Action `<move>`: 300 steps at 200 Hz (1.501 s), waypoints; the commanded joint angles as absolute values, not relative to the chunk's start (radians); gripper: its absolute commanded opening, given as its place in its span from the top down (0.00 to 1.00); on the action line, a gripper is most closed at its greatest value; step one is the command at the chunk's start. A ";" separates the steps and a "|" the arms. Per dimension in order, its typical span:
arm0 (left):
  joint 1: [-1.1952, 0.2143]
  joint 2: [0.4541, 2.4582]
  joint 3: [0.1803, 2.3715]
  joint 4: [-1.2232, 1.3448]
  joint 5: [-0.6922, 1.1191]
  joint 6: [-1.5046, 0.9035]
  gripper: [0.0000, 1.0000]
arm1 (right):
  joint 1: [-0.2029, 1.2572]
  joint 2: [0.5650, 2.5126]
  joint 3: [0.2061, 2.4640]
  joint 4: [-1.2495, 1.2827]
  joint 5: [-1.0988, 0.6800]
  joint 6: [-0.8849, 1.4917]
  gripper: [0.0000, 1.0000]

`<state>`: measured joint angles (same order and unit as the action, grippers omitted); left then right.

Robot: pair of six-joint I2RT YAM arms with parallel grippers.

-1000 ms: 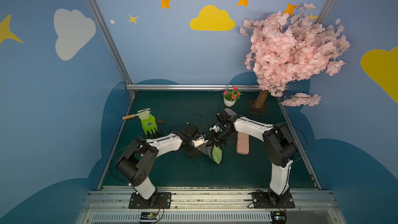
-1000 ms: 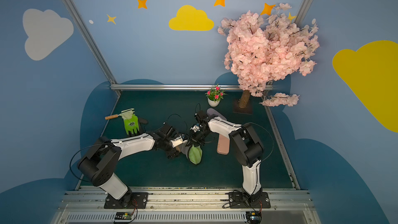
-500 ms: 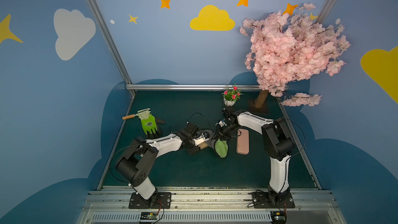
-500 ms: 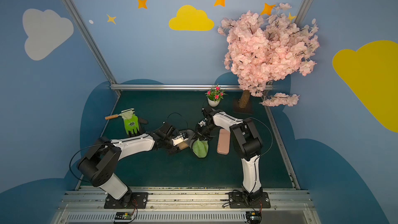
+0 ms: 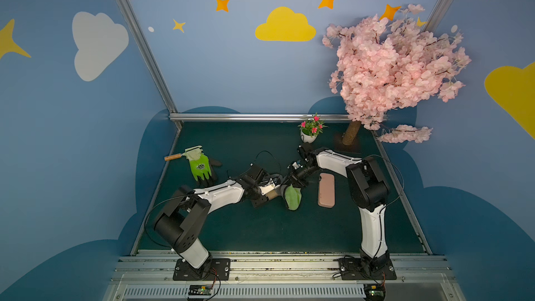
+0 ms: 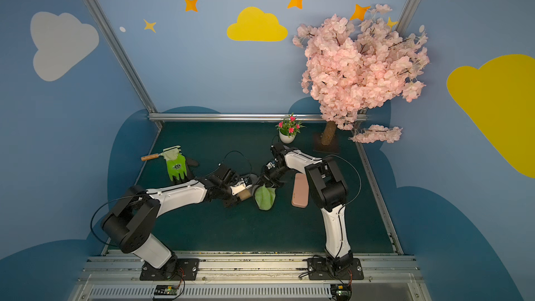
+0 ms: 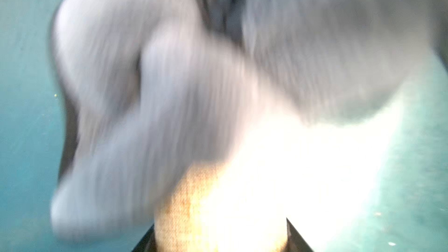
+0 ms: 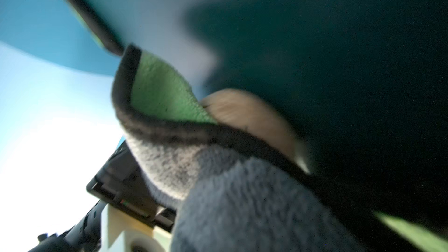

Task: Wipe the eyeglass case
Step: Wipe the dirt from the eyeglass case.

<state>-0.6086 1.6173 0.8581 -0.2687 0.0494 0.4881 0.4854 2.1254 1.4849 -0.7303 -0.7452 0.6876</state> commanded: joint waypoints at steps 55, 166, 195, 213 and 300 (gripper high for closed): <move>-0.623 1.476 0.860 -0.393 0.318 0.298 0.97 | 0.636 1.958 1.531 -0.856 -0.591 0.672 1.00; -0.602 1.639 0.904 -0.385 0.559 0.060 0.97 | 0.541 1.833 1.447 -0.935 -0.372 0.559 1.00; -0.579 1.666 0.876 -0.334 0.592 0.003 0.97 | 0.562 1.799 1.416 -0.881 -0.604 0.640 1.00; -0.560 1.693 0.876 -0.313 0.639 -0.024 0.97 | 0.610 1.754 1.361 -0.781 -0.621 0.754 1.00; -0.535 1.776 0.915 -0.377 0.663 -0.071 0.97 | 0.586 2.009 1.249 -0.696 -0.596 0.772 1.00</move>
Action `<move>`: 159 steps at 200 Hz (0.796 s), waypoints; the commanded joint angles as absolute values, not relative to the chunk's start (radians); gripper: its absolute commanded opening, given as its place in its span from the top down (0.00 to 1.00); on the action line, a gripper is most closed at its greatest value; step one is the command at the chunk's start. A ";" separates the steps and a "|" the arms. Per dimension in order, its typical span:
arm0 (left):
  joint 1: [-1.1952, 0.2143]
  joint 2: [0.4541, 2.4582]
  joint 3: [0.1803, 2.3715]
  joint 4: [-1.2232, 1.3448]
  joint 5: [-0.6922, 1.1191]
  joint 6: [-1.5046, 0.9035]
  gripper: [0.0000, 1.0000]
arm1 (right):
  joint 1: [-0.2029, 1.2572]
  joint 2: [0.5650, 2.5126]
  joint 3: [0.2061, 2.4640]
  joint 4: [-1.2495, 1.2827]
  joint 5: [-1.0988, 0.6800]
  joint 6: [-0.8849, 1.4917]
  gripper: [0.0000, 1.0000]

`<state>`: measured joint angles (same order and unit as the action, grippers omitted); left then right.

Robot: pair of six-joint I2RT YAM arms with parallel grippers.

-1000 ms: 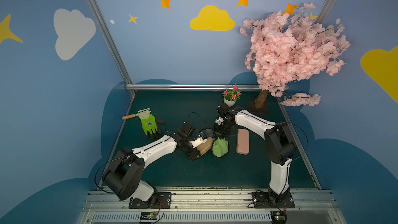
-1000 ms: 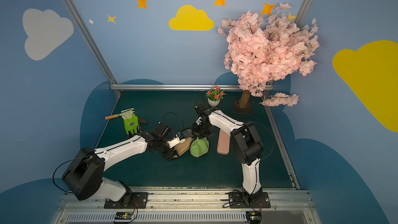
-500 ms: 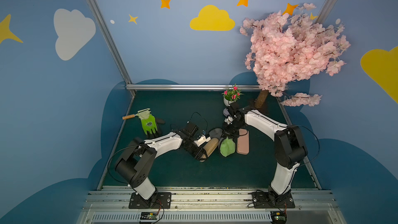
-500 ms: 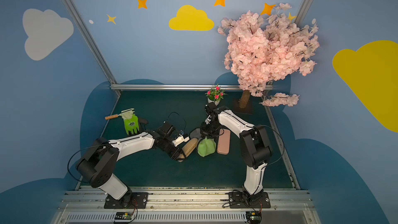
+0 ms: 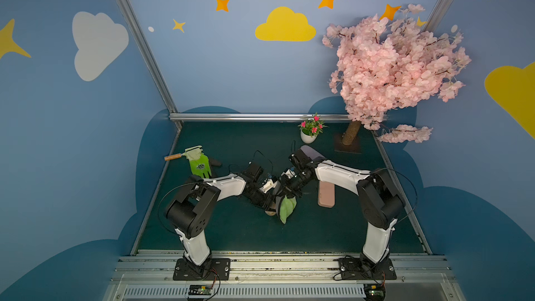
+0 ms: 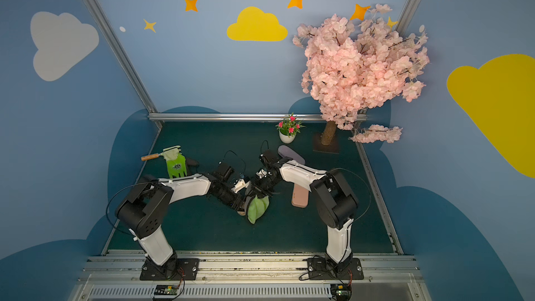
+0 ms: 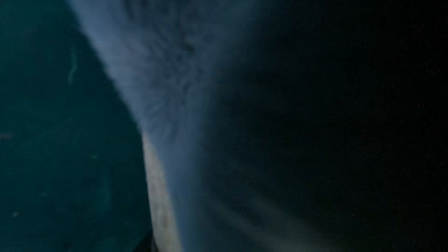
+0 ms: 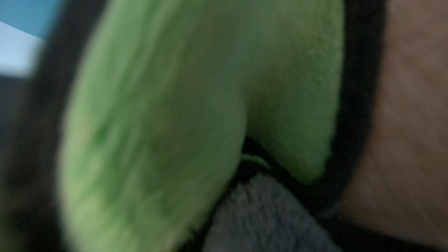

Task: Wipe the eyeglass case
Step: Wipe the dirt from the eyeglass case.

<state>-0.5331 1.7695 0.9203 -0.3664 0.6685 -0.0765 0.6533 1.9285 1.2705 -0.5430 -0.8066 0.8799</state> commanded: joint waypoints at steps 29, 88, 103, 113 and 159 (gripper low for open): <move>-0.537 1.766 0.886 -0.350 0.709 -0.056 0.97 | 0.600 2.045 1.463 -1.002 -0.082 0.557 1.00; -0.542 1.801 0.915 -0.397 0.654 -0.048 0.97 | 0.697 1.916 1.466 -0.930 -0.438 0.558 1.00; -0.554 1.784 0.914 -0.393 0.588 -0.045 0.97 | 0.704 1.913 1.395 -0.778 -0.716 0.668 1.00; -0.562 1.771 0.911 -0.386 0.563 -0.036 0.97 | 0.706 1.926 1.342 -0.649 -0.833 0.762 1.00; -0.572 1.694 0.859 -0.333 0.482 -0.031 0.97 | 0.633 2.017 1.220 -0.708 -0.759 0.693 1.00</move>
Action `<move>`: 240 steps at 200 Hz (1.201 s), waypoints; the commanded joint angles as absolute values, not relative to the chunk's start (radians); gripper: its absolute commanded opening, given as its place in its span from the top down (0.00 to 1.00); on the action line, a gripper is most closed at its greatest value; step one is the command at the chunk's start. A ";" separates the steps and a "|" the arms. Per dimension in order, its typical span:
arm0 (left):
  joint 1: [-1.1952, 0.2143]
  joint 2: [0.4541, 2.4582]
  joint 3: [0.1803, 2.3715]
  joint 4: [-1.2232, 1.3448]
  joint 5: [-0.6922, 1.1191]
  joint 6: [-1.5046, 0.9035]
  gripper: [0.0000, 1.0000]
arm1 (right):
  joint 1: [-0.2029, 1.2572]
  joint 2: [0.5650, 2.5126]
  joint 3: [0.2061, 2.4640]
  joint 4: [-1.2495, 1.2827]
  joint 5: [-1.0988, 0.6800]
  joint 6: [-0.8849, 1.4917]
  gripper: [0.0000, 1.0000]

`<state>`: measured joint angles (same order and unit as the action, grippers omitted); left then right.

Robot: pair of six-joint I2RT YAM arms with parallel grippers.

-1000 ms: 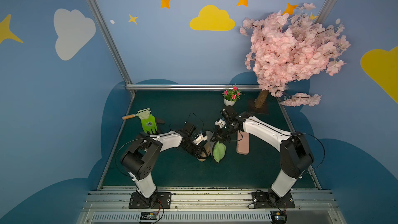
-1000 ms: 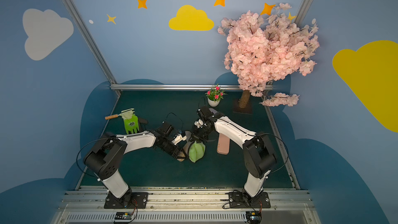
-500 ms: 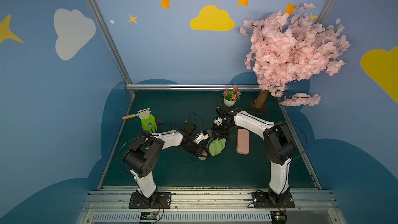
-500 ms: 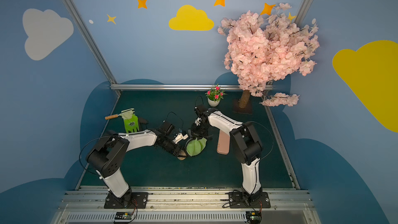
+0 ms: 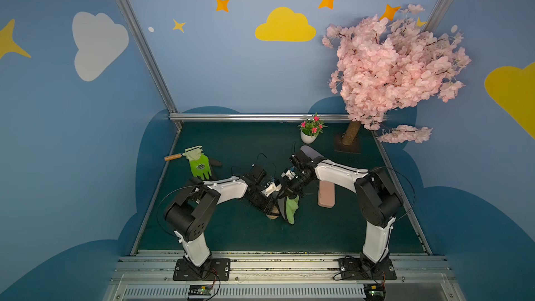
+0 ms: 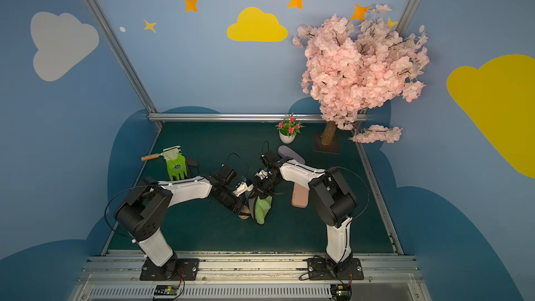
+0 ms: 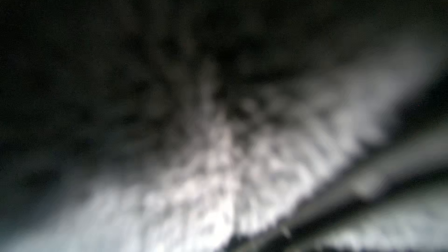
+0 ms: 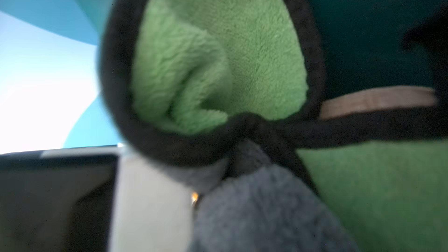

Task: Wipe the eyeglass case
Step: Wipe the dirt from the eyeglass case.

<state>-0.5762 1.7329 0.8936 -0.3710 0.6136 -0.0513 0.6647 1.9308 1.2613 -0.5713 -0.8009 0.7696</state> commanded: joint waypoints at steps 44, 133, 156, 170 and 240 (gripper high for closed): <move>-0.623 1.619 0.807 -0.281 0.280 -0.060 0.97 | 0.544 2.036 1.332 -1.017 -0.204 0.471 1.00; -0.850 1.595 0.776 -0.177 -0.122 -0.065 0.97 | 0.713 2.002 1.172 -0.588 -0.882 0.819 1.00; -0.849 1.560 0.740 -0.156 -0.132 -0.061 0.97 | 0.582 2.017 1.196 -0.834 -0.598 0.601 1.00; -0.850 1.536 0.713 -0.146 -0.158 -0.063 0.97 | 0.533 2.000 1.232 -0.945 -0.370 0.517 1.00; -0.882 1.484 0.637 -0.041 -0.240 -0.035 0.97 | 0.707 1.883 1.261 -0.686 -0.867 0.738 1.00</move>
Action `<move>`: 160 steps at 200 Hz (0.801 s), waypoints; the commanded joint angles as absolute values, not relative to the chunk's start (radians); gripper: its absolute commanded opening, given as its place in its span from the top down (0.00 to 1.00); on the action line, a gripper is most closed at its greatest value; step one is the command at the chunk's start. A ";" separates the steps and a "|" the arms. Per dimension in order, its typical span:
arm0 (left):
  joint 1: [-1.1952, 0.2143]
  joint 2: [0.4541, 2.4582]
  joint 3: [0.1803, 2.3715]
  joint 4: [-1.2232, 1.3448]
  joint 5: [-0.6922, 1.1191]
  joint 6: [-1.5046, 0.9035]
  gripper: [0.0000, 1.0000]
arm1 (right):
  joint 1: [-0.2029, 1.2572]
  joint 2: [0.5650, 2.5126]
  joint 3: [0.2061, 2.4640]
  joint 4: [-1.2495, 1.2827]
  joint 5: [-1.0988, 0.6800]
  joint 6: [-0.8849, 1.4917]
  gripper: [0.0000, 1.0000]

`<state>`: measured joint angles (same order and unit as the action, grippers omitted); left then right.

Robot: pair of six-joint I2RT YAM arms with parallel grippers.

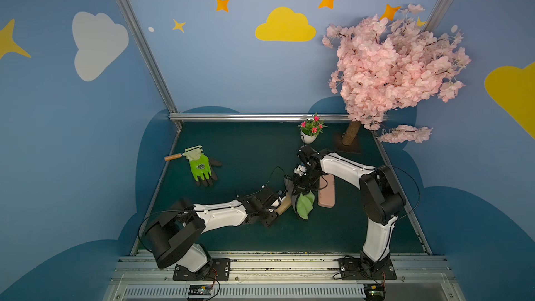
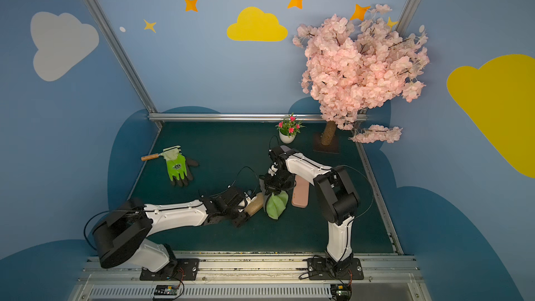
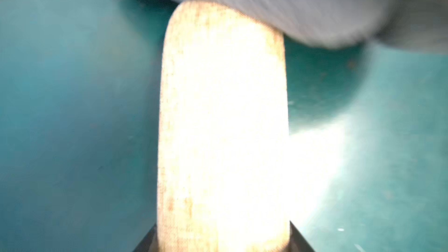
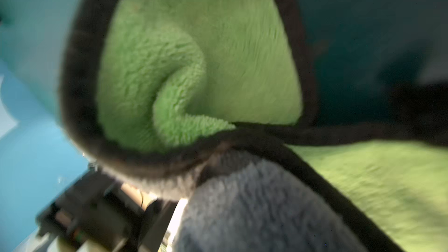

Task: Wipe the eyeglass case
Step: Wipe the dirt from the eyeglass case.

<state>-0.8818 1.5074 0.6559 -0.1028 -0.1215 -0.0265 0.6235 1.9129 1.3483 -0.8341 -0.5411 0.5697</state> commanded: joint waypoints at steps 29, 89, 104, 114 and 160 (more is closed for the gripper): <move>-0.890 1.481 0.626 -0.021 -0.235 -0.032 0.97 | 0.700 1.930 1.213 -0.623 -0.884 0.758 1.00; -0.893 1.463 0.592 0.017 -0.189 -0.029 0.97 | 0.548 1.886 1.328 -1.048 -0.300 0.469 1.00; -0.893 1.471 0.598 0.017 -0.189 -0.029 0.97 | 0.595 1.875 1.393 -1.032 -0.421 0.490 1.00; -0.894 1.474 0.598 0.017 -0.189 -0.028 0.97 | 0.623 1.873 1.400 -0.949 -0.598 0.538 1.00; -0.897 1.467 0.590 0.025 -0.193 -0.028 0.97 | 0.679 1.913 1.210 -0.342 -0.954 0.987 1.00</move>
<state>-0.8898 1.4773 0.5922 -0.0040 -0.2111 -0.0418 0.6823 1.8801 1.3025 -0.6701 -0.7456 0.7452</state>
